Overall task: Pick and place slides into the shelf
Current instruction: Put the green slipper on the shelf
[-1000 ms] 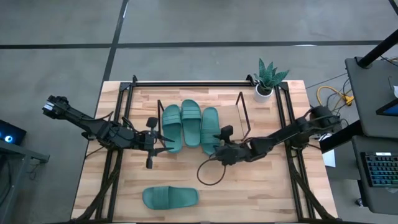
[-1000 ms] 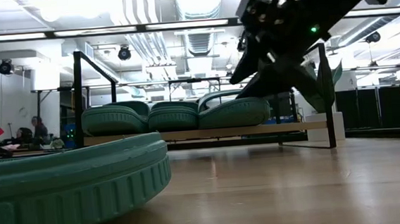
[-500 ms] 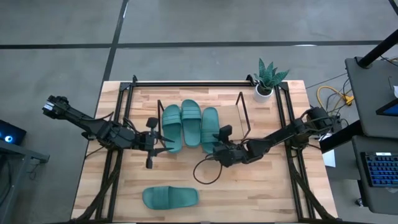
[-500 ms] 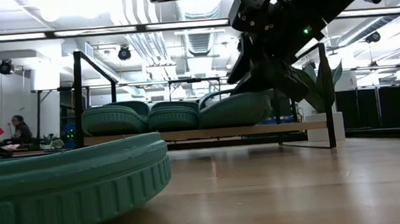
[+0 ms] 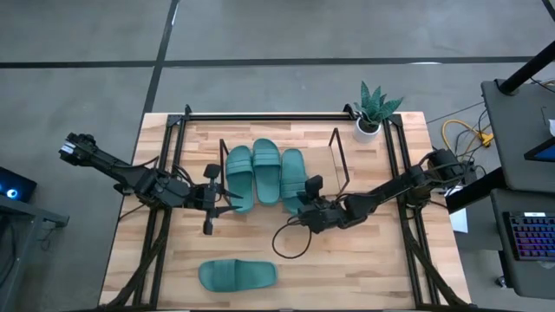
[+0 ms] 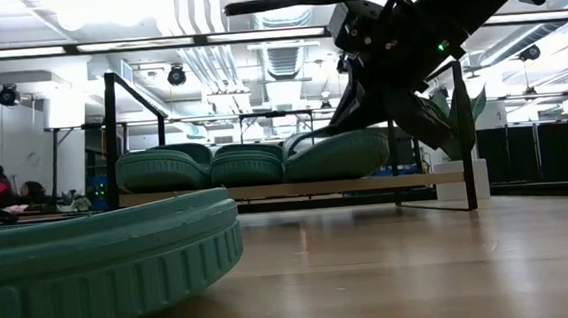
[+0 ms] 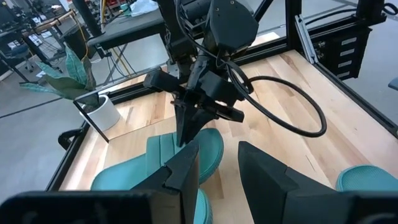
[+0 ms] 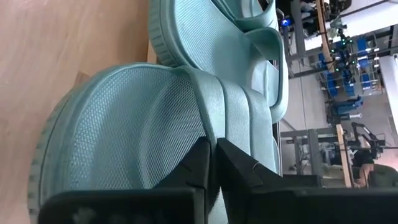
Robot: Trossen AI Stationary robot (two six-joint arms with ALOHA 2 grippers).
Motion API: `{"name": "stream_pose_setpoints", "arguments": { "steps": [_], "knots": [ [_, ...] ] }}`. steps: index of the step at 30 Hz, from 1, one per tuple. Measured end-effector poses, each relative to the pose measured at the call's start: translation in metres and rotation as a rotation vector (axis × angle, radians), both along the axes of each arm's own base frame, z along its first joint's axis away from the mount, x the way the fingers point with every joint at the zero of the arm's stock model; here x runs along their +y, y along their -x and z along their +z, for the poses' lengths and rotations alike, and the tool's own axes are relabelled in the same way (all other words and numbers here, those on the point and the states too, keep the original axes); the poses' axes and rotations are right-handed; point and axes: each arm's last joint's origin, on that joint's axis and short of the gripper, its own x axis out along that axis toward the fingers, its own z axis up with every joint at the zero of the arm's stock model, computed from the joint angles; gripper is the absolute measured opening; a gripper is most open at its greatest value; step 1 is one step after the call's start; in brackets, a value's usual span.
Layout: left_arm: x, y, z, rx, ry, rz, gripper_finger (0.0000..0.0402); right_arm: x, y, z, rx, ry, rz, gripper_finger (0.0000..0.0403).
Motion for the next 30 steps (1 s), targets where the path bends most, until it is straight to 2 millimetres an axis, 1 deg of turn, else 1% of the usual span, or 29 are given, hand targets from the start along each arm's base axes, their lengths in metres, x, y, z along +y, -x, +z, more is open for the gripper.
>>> {"name": "stream_pose_setpoints", "arguments": {
  "steps": [12,21,30],
  "knots": [
    [0.0,0.0,0.0,0.002,-0.001,-0.001,0.0096,0.003,-0.002,0.003,-0.047,-0.016,0.005,0.0012],
    [0.0,0.0,0.0,0.002,-0.001,0.0,0.0096,0.017,0.001,0.004,-0.077,-0.046,0.034,0.0012],
    [0.0,0.0,0.0,0.002,-0.001,0.0,0.0096,0.017,0.001,0.003,-0.096,-0.077,0.017,0.0012]
  ]
}}
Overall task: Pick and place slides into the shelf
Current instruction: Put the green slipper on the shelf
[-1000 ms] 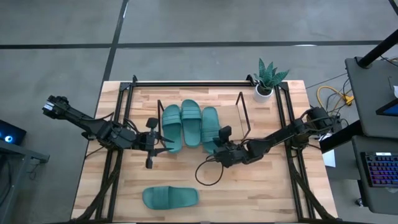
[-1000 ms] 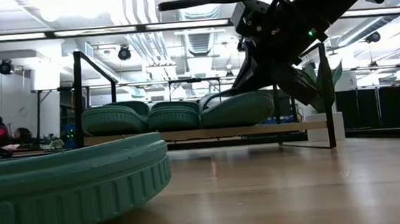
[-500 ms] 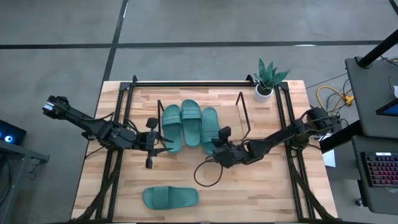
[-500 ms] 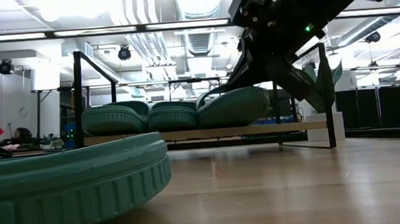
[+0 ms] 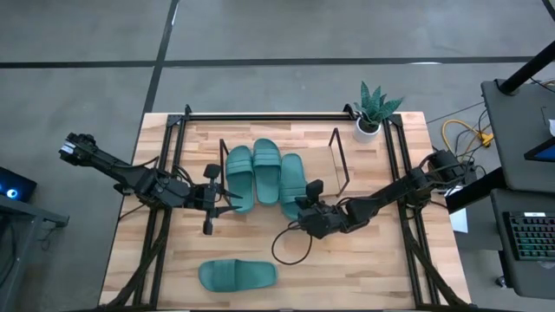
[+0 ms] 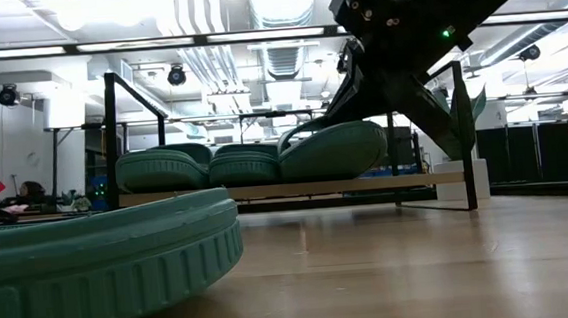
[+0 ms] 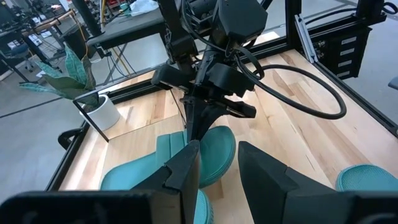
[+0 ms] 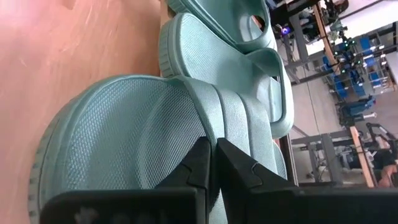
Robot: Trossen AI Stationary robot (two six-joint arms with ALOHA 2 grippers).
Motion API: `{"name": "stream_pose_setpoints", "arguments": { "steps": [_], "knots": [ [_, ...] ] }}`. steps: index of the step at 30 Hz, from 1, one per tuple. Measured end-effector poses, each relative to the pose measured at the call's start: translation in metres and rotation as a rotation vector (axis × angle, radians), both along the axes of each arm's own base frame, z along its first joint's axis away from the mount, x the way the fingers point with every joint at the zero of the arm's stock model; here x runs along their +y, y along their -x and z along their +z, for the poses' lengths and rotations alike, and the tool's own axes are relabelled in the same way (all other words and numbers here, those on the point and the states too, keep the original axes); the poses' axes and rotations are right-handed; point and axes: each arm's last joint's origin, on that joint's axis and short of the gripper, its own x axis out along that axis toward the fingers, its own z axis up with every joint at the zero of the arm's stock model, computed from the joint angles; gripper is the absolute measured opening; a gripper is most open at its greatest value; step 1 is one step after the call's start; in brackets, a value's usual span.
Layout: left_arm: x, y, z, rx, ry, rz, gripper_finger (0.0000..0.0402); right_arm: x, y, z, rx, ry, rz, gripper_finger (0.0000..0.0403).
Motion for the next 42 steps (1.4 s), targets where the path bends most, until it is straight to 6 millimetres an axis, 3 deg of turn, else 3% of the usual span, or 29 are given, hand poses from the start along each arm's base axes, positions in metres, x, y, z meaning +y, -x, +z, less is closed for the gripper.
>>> {"name": "stream_pose_setpoints", "arguments": {
  "steps": [5,17,24,29,33,42],
  "knots": [
    [0.0,0.0,0.0,0.0,0.0,0.0,0.0096,0.0,0.0,-0.001,0.005,-0.006,0.003,0.0028],
    [0.0,0.0,0.0,-0.001,0.001,0.001,0.0096,0.0,0.001,0.002,-0.003,-0.025,-0.007,0.0137],
    [0.0,0.0,0.0,0.0,0.0,0.001,0.0096,0.003,-0.007,0.015,-0.041,-0.041,-0.009,0.0175],
    [0.0,0.0,0.0,-0.001,0.001,0.0,0.0096,0.005,-0.009,0.021,-0.016,-0.028,-0.007,0.0183],
    [0.0,0.0,0.0,-0.002,0.002,0.001,0.0096,0.013,-0.009,0.037,-0.083,-0.03,-0.029,0.0181],
    [-0.002,0.0,-0.003,0.027,0.074,-0.029,0.0096,0.033,0.027,0.06,-0.229,-0.034,-0.034,0.015]
  ]
}}
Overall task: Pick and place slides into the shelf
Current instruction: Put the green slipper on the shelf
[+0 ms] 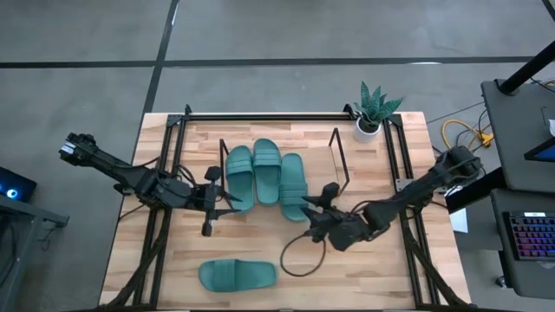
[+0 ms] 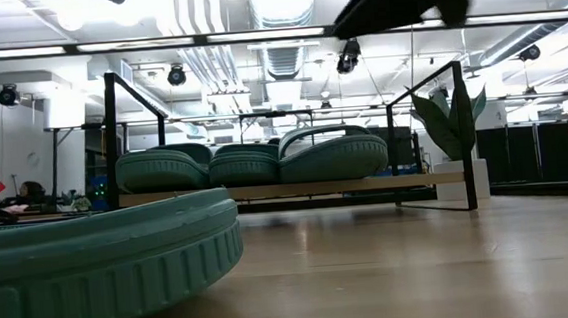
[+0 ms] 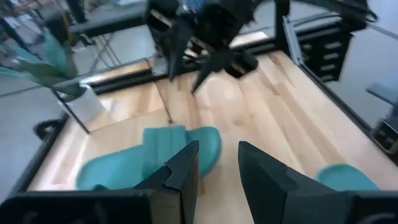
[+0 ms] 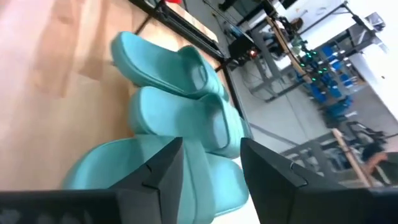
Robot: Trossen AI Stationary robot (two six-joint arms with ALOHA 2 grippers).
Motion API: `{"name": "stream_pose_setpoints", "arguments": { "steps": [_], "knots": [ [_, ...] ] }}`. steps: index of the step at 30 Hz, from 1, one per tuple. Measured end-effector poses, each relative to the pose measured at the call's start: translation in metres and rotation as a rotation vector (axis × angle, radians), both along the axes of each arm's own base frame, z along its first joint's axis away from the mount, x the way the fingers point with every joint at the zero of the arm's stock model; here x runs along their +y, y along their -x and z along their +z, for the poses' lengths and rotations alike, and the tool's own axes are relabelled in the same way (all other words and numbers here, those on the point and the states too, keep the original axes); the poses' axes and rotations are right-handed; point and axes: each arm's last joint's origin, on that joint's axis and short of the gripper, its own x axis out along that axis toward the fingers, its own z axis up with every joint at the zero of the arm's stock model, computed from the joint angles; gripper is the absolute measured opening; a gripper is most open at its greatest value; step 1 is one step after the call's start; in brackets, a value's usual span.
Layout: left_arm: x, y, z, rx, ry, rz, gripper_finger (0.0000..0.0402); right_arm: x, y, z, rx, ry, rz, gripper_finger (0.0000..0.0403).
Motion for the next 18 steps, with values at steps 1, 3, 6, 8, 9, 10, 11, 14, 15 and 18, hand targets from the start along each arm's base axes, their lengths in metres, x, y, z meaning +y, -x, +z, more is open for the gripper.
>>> {"name": "stream_pose_setpoints", "arguments": {
  "steps": [1,3,6,8,9,10,11,14,15,18],
  "knots": [
    [-0.001,0.001,-0.001,0.011,0.003,-0.011,0.0096,0.001,0.005,0.0,-0.008,-0.012,0.008,0.0146],
    [-0.004,0.002,-0.003,0.032,0.003,-0.045,0.0096,0.003,0.014,-0.002,-0.023,-0.039,0.023,0.0139],
    [-0.012,0.004,-0.008,0.075,-0.013,-0.107,0.0096,0.003,0.023,-0.004,-0.054,-0.076,0.028,0.0132],
    [-0.019,0.005,-0.01,0.087,-0.02,-0.144,0.0096,0.002,0.025,-0.005,-0.076,-0.089,0.031,0.0129],
    [-0.022,0.006,-0.011,0.092,-0.022,-0.161,0.0096,0.002,0.025,-0.006,-0.087,-0.092,0.035,0.0129],
    [-0.025,0.007,-0.012,0.095,-0.024,-0.177,0.0096,0.002,0.026,-0.006,-0.089,-0.089,0.039,0.0128],
    [-0.029,0.008,-0.012,0.094,-0.023,-0.194,0.0096,0.001,0.027,-0.006,-0.089,-0.087,0.041,0.0128],
    [-0.04,0.013,-0.015,0.109,-0.032,-0.25,0.0096,0.001,0.027,-0.004,-0.1,-0.094,0.04,0.0128],
    [-0.044,0.015,-0.015,0.112,-0.034,-0.269,0.0096,0.001,0.027,-0.004,-0.1,-0.096,0.042,0.0128],
    [-0.057,0.023,-0.021,0.153,-0.052,-0.305,0.0095,0.002,0.027,-0.003,-0.102,-0.109,0.05,0.0126]
  ]
}}
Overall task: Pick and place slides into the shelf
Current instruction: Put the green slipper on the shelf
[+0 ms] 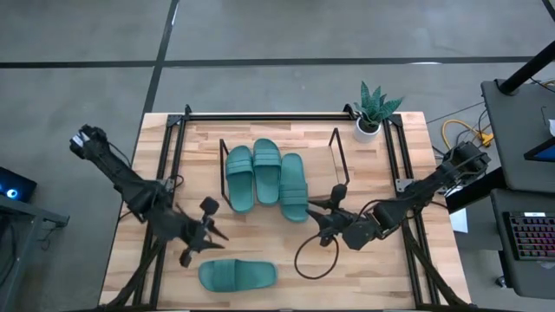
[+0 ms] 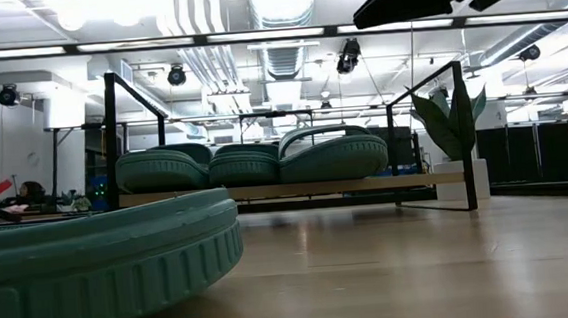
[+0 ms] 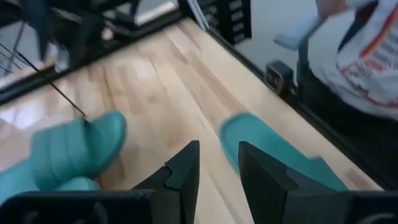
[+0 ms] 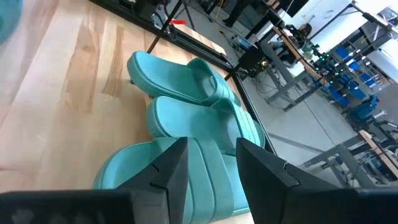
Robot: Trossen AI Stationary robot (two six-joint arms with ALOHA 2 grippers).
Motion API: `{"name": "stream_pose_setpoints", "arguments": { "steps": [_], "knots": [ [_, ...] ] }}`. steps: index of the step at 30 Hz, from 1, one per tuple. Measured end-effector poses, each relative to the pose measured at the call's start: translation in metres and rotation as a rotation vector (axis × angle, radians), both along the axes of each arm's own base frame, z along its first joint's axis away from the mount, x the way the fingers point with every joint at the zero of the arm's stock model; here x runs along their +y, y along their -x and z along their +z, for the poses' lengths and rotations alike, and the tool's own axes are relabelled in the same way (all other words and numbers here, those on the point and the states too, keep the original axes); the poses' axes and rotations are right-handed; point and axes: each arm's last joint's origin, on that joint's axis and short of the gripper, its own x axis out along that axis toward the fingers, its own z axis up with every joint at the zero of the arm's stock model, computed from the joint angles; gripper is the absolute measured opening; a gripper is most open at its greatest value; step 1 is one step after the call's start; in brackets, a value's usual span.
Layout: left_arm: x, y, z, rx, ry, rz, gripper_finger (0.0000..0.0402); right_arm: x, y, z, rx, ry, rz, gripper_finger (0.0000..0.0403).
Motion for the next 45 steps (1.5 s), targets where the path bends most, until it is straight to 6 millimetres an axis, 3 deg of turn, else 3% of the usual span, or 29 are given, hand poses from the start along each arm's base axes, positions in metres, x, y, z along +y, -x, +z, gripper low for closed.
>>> {"name": "stream_pose_setpoints", "arguments": {
  "steps": [8,14,19,24,33,37,45],
  "knots": [
    [-0.047,0.018,-0.035,0.086,-0.142,0.027,0.0095,0.0,0.0,0.0,0.002,-0.016,0.007,0.0125],
    [-0.088,0.03,-0.08,-0.021,-0.505,0.096,0.0095,0.0,0.0,0.0,0.001,-0.018,0.006,0.0122],
    [-0.112,0.036,-0.084,-0.118,-0.586,0.13,0.0095,0.0,0.0,0.0,0.001,-0.017,0.006,0.0122],
    [-0.116,0.034,-0.082,-0.115,-0.571,0.126,0.011,0.0,0.0,0.0,-0.001,-0.02,0.005,0.0125],
    [-0.12,0.035,-0.09,0.059,-0.321,0.102,0.022,0.0,0.0,0.0,0.003,-0.012,0.008,0.0121],
    [-0.124,0.041,-0.094,0.106,-0.258,0.085,0.0222,0.0,0.0,0.0,0.004,-0.01,0.009,0.0124],
    [-0.134,0.043,-0.123,0.145,-0.364,0.061,0.02,0.0,0.0,-0.001,0.009,-0.003,0.011,0.012]
  ]
}}
